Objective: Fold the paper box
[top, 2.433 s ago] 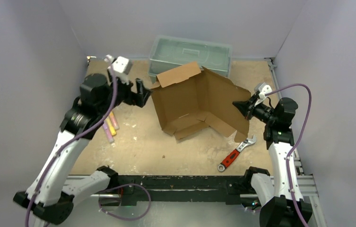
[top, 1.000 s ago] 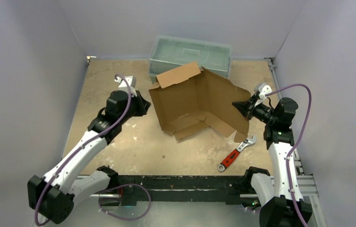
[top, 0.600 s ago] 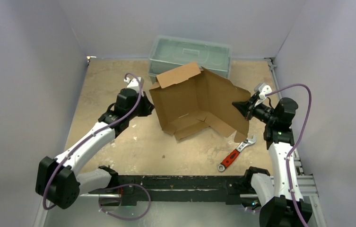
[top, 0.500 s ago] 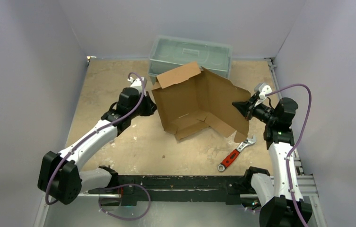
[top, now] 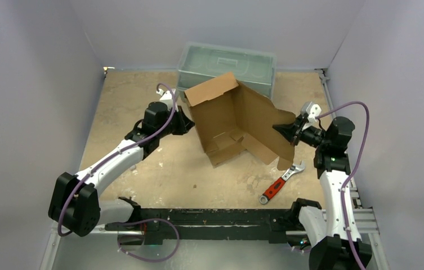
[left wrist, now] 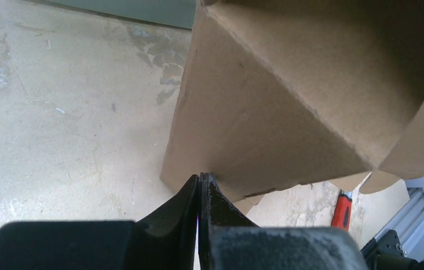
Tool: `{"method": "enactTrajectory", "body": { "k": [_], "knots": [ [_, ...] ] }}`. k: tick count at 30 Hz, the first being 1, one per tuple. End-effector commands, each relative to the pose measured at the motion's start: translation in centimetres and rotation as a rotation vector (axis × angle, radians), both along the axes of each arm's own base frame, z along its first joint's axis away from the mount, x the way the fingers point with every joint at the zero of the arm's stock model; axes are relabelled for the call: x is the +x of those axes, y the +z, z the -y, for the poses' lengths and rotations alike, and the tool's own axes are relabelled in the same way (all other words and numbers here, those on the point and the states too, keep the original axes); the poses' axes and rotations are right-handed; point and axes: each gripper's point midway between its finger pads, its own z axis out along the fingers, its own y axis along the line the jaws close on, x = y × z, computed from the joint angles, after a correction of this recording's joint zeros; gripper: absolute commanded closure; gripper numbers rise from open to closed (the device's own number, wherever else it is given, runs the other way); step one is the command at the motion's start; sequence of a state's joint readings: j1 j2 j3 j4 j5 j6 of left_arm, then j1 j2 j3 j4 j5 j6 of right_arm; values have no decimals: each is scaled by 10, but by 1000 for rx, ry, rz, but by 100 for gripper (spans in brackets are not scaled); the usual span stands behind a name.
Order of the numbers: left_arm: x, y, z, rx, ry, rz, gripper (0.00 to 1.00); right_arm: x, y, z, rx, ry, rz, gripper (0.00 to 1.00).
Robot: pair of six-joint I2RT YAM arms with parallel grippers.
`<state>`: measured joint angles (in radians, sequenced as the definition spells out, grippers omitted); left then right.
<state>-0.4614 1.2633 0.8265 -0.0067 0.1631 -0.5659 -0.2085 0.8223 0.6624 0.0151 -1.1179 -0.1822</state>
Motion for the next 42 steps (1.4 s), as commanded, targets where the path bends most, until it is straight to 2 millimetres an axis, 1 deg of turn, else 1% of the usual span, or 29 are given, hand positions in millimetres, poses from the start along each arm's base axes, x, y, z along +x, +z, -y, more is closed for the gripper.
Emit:
{"method": "enactTrajectory", "body": {
  "k": [1,7,12,17,25,26,34,42],
  "knots": [
    [7,21,-4,-34,53,66,98,-10,6,-11,-32,87,72,100],
    [7,21,-12,-34,99,72,98,-19,-9,-21,-40,165,92,100],
    [2,22,-16,-38,102,95,97,-3,-21,-14,-36,87,76,100],
    [-2,20,-14,-23,72,100,97,-3,-27,-15,-52,92,105,100],
    [-8,37,-17,-11,52,131,95,-5,-35,-15,-112,123,170,100],
    [-12,31,-19,4,45,101,95,-6,-37,-16,-122,132,179,100],
    [-26,26,-17,4,8,57,95,-11,-47,-17,-165,177,218,100],
    [-32,38,-16,-19,-12,70,95,-6,-51,-14,-178,147,212,100]
  ]
}}
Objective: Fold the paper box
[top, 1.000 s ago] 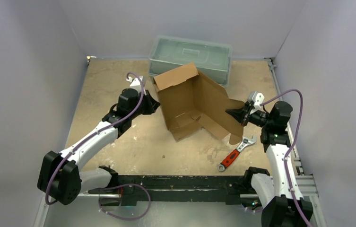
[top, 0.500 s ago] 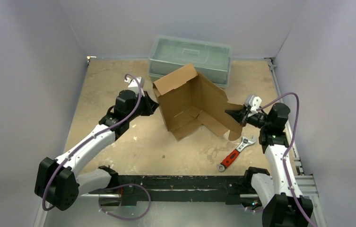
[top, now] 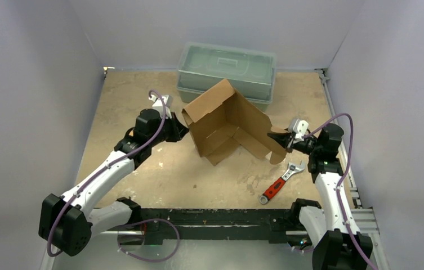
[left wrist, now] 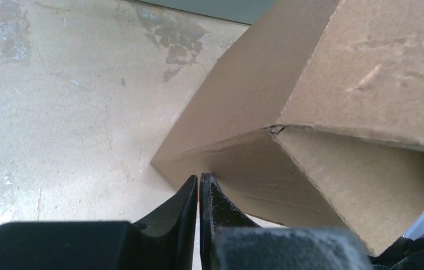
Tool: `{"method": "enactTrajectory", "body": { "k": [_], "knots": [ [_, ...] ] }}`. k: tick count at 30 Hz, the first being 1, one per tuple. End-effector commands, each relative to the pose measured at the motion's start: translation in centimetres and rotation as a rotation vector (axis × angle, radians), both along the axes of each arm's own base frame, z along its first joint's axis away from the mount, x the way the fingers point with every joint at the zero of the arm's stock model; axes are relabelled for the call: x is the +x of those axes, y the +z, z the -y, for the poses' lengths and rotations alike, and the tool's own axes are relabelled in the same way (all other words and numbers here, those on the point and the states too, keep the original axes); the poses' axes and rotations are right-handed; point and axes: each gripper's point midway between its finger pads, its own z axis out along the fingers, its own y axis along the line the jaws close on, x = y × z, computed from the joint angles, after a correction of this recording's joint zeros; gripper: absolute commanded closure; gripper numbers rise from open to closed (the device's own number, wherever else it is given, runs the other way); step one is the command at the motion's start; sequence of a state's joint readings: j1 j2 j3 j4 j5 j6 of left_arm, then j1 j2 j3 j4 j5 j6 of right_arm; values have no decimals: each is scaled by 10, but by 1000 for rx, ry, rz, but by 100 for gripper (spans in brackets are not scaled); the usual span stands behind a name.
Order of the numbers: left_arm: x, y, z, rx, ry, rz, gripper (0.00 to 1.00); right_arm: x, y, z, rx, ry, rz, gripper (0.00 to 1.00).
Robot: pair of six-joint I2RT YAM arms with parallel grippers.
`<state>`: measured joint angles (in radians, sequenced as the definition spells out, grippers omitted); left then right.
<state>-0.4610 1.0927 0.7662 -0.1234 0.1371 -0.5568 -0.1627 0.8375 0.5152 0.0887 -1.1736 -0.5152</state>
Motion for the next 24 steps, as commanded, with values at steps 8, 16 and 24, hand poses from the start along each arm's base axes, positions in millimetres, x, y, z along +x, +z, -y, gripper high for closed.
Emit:
{"method": "enactTrajectory", "body": {
  "k": [8,16,24],
  "knots": [
    [-12,28,-1,-16,-35,50,95,1,-2,-1,-10,1,21,100],
    [-19,23,4,-54,-54,22,95,2,9,-2,19,-3,15,100],
    [-6,11,20,-116,-69,-8,96,-1,53,-4,68,-29,8,100]
  ]
}}
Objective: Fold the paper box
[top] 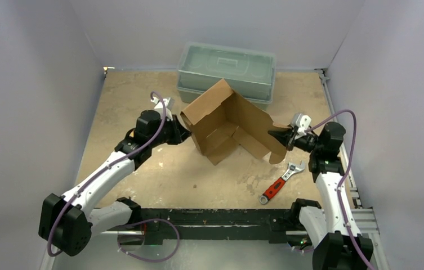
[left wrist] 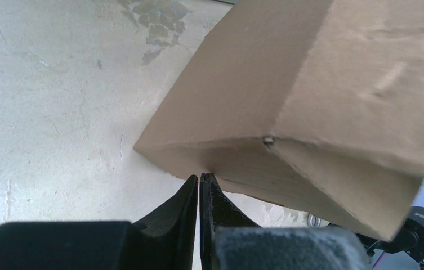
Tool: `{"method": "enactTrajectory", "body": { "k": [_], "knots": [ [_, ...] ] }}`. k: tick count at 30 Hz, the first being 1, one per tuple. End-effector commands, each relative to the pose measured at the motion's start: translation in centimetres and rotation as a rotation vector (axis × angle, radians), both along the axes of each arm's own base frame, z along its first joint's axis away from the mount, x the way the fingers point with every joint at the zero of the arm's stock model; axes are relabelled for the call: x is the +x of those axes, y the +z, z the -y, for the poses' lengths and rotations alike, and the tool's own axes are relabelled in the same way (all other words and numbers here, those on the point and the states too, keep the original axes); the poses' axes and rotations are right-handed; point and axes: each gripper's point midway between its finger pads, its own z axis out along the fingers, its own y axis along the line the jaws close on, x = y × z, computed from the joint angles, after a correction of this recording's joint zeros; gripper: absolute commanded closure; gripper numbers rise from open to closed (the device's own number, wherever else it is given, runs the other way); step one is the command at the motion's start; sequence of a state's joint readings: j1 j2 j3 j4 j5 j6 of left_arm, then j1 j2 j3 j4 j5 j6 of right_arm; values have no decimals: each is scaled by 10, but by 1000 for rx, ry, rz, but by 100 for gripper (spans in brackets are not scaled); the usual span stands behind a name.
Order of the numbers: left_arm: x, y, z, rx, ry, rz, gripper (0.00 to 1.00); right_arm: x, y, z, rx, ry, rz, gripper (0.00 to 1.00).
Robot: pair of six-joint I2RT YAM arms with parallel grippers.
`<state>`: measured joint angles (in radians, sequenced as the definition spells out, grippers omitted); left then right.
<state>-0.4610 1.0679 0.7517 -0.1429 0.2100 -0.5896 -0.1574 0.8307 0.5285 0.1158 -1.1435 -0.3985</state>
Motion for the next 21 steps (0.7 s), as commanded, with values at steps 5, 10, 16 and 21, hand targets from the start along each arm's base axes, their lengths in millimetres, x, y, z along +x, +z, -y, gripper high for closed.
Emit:
{"method": "enactTrajectory", "body": {
  "k": [5,10,16,21],
  "knots": [
    [24,13,13,-48,11,39,96,-16,53,-8,-39,54,97,100],
    [31,3,13,-29,27,21,96,-26,42,-10,-126,96,129,100],
    [27,-19,8,-9,45,-16,96,-33,34,-12,-159,125,139,100],
    [19,-31,-4,18,74,-36,97,-32,42,-13,-158,121,151,100]
  ]
}}
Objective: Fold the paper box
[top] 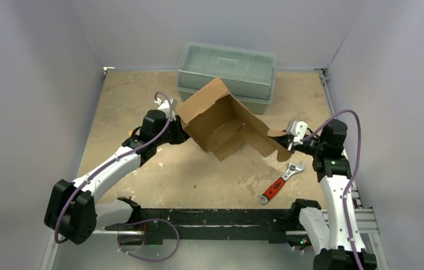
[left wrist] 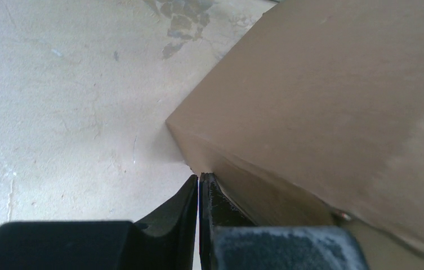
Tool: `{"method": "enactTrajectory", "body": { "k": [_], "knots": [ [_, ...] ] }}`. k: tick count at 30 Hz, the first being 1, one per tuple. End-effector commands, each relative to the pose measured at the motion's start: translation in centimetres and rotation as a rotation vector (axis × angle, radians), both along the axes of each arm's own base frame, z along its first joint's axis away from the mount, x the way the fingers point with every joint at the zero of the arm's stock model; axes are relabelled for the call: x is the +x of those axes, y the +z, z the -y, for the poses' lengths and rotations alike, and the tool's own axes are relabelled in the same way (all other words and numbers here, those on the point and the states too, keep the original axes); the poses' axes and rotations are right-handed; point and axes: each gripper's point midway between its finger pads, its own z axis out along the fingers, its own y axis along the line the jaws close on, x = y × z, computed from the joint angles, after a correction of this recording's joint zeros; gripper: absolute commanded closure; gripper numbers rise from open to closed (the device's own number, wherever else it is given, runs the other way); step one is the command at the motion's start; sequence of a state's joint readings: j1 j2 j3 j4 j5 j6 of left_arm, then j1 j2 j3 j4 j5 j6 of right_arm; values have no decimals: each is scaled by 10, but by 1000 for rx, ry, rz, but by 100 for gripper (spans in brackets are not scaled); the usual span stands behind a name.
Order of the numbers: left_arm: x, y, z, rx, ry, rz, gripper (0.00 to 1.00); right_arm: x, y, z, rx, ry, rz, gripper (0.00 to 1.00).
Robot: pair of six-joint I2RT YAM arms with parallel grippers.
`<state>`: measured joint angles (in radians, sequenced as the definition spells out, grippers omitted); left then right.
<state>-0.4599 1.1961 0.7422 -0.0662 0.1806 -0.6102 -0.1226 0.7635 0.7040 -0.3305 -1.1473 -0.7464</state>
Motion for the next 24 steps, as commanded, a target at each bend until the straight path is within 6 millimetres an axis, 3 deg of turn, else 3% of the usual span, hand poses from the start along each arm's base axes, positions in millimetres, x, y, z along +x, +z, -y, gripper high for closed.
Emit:
{"method": "enactTrajectory", "body": {
  "k": [1,12,17,24],
  "knots": [
    [-1,0,-10,-5,41,23,97,-6,20,-6,-12,37,58,100],
    [-13,-9,-18,-3,53,0,97,-7,26,-8,-54,37,87,100],
    [-17,-9,-19,-10,55,0,97,-6,17,-7,-68,24,77,100],
    [-38,0,-31,2,61,-13,96,3,13,-1,-55,-50,64,100]
  ]
}}
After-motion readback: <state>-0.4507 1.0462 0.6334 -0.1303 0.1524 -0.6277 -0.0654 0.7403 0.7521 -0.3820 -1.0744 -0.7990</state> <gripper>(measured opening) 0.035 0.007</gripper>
